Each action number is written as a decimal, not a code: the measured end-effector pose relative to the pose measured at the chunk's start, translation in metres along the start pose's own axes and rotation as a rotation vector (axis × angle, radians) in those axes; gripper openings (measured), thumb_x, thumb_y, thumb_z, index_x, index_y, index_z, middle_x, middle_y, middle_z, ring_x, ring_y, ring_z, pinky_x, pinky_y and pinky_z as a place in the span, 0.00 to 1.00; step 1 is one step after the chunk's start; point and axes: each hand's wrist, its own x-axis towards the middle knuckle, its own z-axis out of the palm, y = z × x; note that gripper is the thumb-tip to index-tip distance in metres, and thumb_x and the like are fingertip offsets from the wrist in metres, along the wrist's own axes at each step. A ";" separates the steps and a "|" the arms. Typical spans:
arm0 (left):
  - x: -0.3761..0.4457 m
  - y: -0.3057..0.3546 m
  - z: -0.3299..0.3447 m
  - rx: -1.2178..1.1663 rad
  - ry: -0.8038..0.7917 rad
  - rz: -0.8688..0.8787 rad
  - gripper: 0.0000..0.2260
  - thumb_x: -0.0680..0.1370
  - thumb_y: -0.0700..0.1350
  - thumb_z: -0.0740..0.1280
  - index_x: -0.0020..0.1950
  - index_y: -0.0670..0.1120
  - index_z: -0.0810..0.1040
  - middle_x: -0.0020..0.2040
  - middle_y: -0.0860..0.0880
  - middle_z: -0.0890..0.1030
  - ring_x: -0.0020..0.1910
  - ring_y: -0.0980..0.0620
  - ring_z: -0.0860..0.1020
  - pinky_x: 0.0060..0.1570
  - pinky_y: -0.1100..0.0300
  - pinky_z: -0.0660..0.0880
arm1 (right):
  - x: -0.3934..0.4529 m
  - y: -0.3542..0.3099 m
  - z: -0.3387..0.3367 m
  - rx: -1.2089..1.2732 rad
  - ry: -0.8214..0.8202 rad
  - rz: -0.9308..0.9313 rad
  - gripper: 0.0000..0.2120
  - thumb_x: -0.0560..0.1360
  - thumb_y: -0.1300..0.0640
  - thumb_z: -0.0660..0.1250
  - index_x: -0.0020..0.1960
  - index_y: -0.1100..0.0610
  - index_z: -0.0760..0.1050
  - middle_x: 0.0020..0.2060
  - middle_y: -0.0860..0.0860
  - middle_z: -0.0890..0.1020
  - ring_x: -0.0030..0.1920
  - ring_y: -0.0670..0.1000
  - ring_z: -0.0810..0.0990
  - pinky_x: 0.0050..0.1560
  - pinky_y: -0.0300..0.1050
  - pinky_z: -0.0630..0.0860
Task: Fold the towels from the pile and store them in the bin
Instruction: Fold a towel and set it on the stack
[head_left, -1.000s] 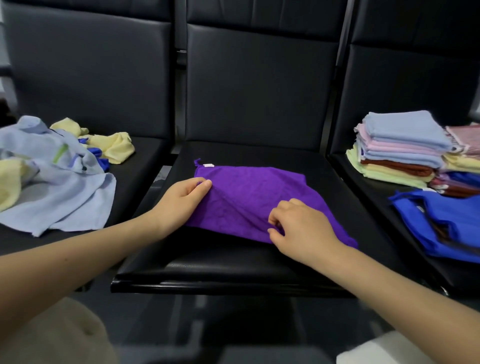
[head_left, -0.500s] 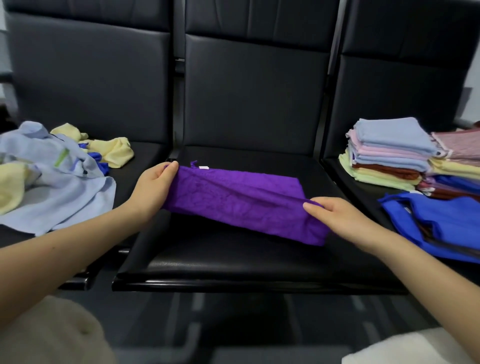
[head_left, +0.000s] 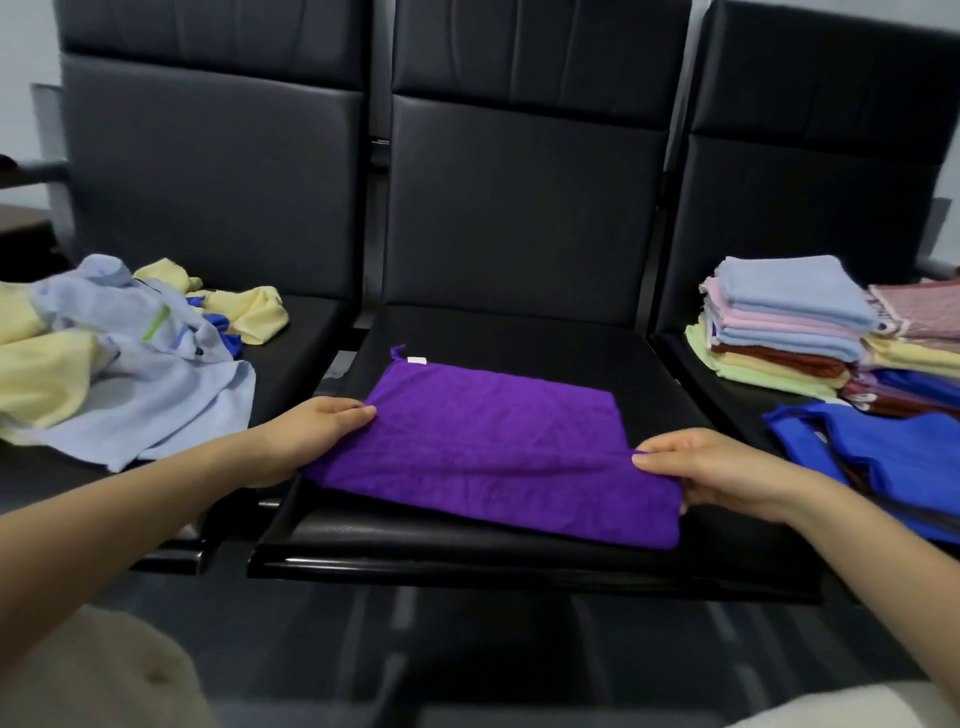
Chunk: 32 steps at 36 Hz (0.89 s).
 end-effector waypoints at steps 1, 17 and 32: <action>0.000 0.000 -0.001 -0.026 0.004 -0.009 0.11 0.82 0.45 0.62 0.48 0.42 0.81 0.46 0.44 0.85 0.43 0.50 0.82 0.47 0.61 0.77 | 0.002 0.001 -0.003 0.030 0.008 -0.029 0.16 0.70 0.49 0.75 0.47 0.61 0.80 0.33 0.52 0.79 0.31 0.45 0.77 0.31 0.37 0.73; 0.059 0.034 0.007 -0.097 0.330 0.107 0.16 0.82 0.50 0.62 0.50 0.37 0.79 0.42 0.44 0.76 0.42 0.48 0.73 0.42 0.57 0.68 | 0.075 -0.025 -0.012 0.134 0.457 -0.058 0.09 0.79 0.59 0.65 0.40 0.56 0.76 0.27 0.50 0.69 0.25 0.45 0.64 0.26 0.38 0.63; 0.122 0.020 0.021 0.839 0.374 0.306 0.12 0.84 0.49 0.54 0.57 0.44 0.73 0.51 0.45 0.81 0.51 0.44 0.78 0.51 0.50 0.73 | 0.134 -0.007 -0.031 -0.392 0.712 -0.036 0.14 0.78 0.52 0.67 0.34 0.53 0.74 0.29 0.49 0.76 0.33 0.49 0.74 0.35 0.44 0.66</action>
